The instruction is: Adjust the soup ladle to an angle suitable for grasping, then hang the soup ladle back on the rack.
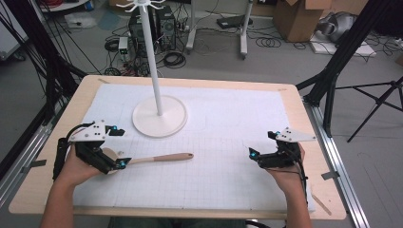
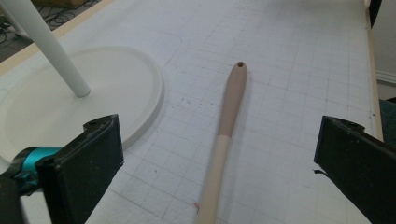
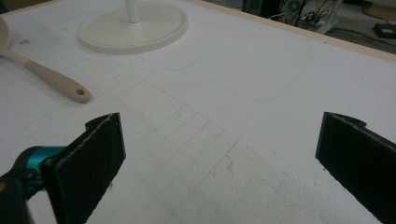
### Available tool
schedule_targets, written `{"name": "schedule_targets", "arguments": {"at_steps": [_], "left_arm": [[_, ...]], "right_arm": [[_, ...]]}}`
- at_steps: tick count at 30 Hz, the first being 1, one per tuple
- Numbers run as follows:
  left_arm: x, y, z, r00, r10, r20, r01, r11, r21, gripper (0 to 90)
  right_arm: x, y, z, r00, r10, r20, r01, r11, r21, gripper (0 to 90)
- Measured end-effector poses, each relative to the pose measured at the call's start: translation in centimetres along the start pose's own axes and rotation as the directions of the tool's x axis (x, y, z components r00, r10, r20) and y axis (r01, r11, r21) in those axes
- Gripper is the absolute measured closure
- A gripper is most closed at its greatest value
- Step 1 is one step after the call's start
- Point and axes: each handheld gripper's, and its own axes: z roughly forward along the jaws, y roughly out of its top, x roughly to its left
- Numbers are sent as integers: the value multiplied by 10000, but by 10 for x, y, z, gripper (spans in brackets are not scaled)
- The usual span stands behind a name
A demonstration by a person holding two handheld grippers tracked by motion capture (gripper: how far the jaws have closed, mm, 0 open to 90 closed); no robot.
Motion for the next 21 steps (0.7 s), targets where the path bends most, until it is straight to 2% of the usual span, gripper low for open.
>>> {"name": "schedule_targets", "arguments": {"at_steps": [7, 16, 21], "left_arm": [[-1, 0, 2, 9999, 44, -124, -43, 10000, 64, 17], [-1, -1, 7, 10000, -33, -55, 34, 9998, 176, 17], [-2, 1, 10, 10000, 84, 29, -85, 9996, 253, 16]], "right_arm": [[0, -1, 2, 10000, -10, -56, 10, 10000, 44, 3], [0, -1, 1, 10000, -65, -51, 65, 10000, 27, 3], [0, 0, 1, 9999, -38, -100, 38, 10000, 23, 3]]}}
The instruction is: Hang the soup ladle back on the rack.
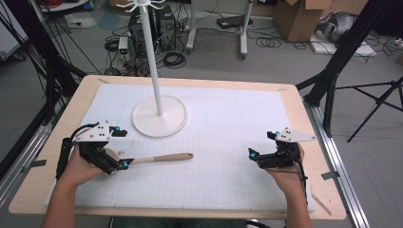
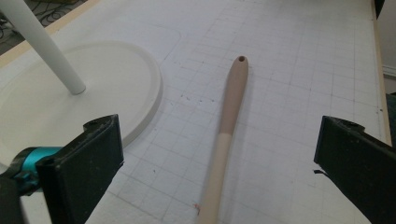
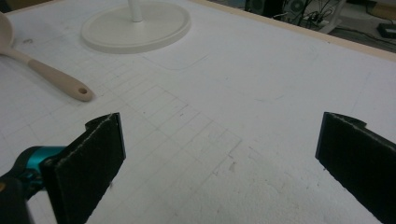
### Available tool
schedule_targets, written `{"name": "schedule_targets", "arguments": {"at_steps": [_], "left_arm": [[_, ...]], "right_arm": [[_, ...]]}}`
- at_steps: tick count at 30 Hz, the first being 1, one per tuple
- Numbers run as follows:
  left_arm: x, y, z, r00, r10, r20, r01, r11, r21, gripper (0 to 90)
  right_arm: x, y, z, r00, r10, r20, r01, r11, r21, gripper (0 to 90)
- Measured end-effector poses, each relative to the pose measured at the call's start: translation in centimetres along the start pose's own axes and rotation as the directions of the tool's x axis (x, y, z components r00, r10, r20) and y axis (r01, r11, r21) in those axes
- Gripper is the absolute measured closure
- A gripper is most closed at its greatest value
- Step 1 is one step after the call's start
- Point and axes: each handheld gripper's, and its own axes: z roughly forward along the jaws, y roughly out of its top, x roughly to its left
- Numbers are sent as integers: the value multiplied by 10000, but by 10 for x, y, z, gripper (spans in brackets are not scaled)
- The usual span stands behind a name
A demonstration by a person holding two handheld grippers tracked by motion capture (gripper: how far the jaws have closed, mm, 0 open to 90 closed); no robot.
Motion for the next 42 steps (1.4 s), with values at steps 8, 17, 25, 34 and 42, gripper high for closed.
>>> {"name": "schedule_targets", "arguments": {"at_steps": [8, 17, 25, 34, 42], "left_arm": [[-3, 15, 25, 9992, 329, 226, -343, 9976, 603, 17], [1, 25, 56, 9983, 52, 576, -151, 9846, 1739, 28], [-1, 24, 90, 9972, -2, 753, -238, 9479, 3176, 29], [-1, 18, 108, 9934, 20, 1146, -480, 9153, 3999, 169], [-1, 16, 114, 9947, 74, 1030, -520, 8980, 4368, 245]], "right_arm": [[0, 0, 1, 10000, -22, -65, 22, 10000, -2, 3], [0, 0, 0, 9999, -44, -112, 45, 10000, 1, 3], [1, 1, 1, 9999, -54, -150, 55, 10000, 41, 4], [2, 1, 2, 9998, -122, -176, 123, 9999, 81, 3], [2, 1, 3, 9995, -163, -267, 166, 9998, 131, 4]]}}
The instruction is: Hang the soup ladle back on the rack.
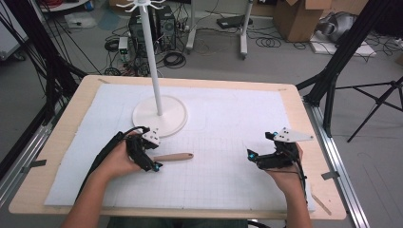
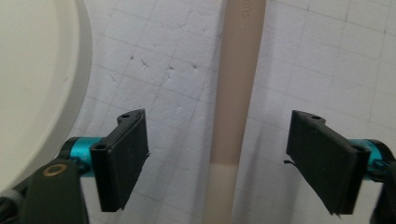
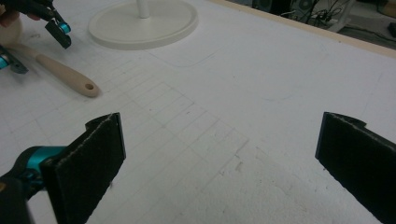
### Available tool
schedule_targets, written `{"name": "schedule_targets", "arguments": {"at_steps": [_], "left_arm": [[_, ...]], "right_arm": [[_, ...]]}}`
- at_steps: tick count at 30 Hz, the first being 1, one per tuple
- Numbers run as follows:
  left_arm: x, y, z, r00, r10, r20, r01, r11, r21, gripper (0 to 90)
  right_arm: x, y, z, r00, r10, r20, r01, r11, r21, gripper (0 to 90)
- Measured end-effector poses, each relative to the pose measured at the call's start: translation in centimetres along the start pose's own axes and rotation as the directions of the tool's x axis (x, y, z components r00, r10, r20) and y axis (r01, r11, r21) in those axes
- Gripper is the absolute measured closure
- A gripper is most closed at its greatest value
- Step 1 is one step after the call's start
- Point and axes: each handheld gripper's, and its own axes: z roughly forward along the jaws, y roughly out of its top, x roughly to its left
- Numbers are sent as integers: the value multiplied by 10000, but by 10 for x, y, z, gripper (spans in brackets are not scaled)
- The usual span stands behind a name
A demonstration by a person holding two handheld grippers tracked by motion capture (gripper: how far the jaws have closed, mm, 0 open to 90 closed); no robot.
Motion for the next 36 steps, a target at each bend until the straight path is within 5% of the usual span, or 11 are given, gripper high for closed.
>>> {"name": "schedule_targets", "arguments": {"at_steps": [13, 23, 36], "left_arm": [[-3, 3, 2, 9989, 181, 422, -199, 9989, 425, 438], [-7, 11, 3, 9981, 474, 381, -507, 9944, 926, 587], [-5, 11, 2, 9988, 322, 367, -358, 9943, 1004, 697]], "right_arm": [[0, 0, 1, 9999, -129, 0, 129, 9999, 50, 7], [1, 0, 1, 10000, -93, -3, 93, 9999, 105, 7], [1, 0, 1, 9999, -127, 45, 127, 9999, 85, 7]]}}
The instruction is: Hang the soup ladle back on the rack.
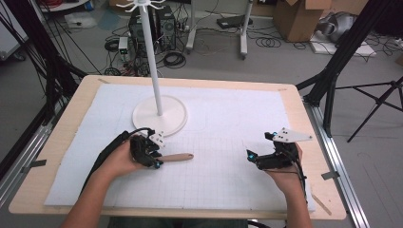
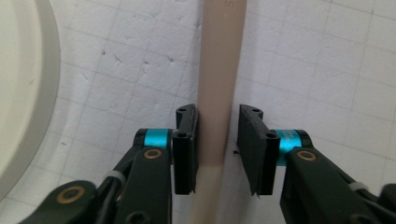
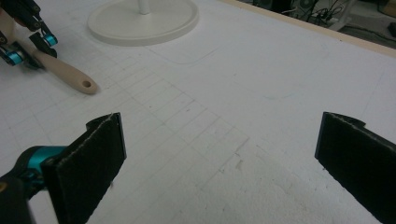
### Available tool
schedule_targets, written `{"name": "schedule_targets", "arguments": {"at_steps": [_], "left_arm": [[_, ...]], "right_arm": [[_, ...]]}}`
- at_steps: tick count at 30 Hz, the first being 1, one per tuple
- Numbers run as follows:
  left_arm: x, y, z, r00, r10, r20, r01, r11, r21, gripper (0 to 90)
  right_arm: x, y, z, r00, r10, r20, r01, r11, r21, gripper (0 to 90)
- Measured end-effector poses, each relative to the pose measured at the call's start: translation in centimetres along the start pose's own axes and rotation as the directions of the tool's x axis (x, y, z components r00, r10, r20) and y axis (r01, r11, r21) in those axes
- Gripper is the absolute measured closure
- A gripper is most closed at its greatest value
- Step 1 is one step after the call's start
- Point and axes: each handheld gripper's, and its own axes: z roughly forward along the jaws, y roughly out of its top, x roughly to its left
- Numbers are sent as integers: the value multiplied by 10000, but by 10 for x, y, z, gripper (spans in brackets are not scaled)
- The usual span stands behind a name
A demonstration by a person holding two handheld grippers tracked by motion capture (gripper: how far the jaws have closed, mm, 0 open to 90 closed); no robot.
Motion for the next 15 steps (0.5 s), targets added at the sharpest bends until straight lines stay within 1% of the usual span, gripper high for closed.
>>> {"name": "schedule_targets", "arguments": {"at_steps": [2, 5, 8, 9, 11, 12, 13, 14, 15], "left_arm": [[0, 0, 0, 10000, -83, -33, 83, 10000, -38, 707], [0, -1, 0, 10000, -51, -36, 51, 10000, -65, 718], [-1, -1, 0, 9999, -121, -115, 120, 9998, -151, 721], [-1, -1, 0, 9999, 19, -157, -20, 10000, -69, 722], [-3, -1, 0, 9996, 140, -227, -142, 9999, -86, 727], [-3, -1, 0, 9996, 140, -227, -142, 9999, -86, 731], [-4, -2, 0, 9994, 251, -254, -255, 9996, -156, 734], [-4, -2, 0, 9994, 251, -254, -255, 9996, -156, 737], [-3, -2, -1, 9997, 133, -220, -137, 9997, -185, 741]], "right_arm": [[0, 0, 0, 10000, 8, -11, -8, 10000, 19, 7], [-1, 0, 1, 10000, -15, 37, 15, 10000, 71, 7], [1, 0, 1, 10000, -33, 30, 33, 9999, 110, 7], [1, 0, 1, 10000, -29, 27, 29, 10000, 86, 7], [1, 0, 1, 10000, -80, 47, 79, 10000, 57, 7], [1, 0, 1, 10000, -80, 47, 79, 10000, 57, 7], [1, 0, 0, 10000, -12, 47, 12, 10000, 73, 7], [1, 0, 0, 10000, -12, 47, 12, 10000, 73, 7], [1, 0, 0, 10000, -12, 37, 12, 10000, 65, 7]]}}
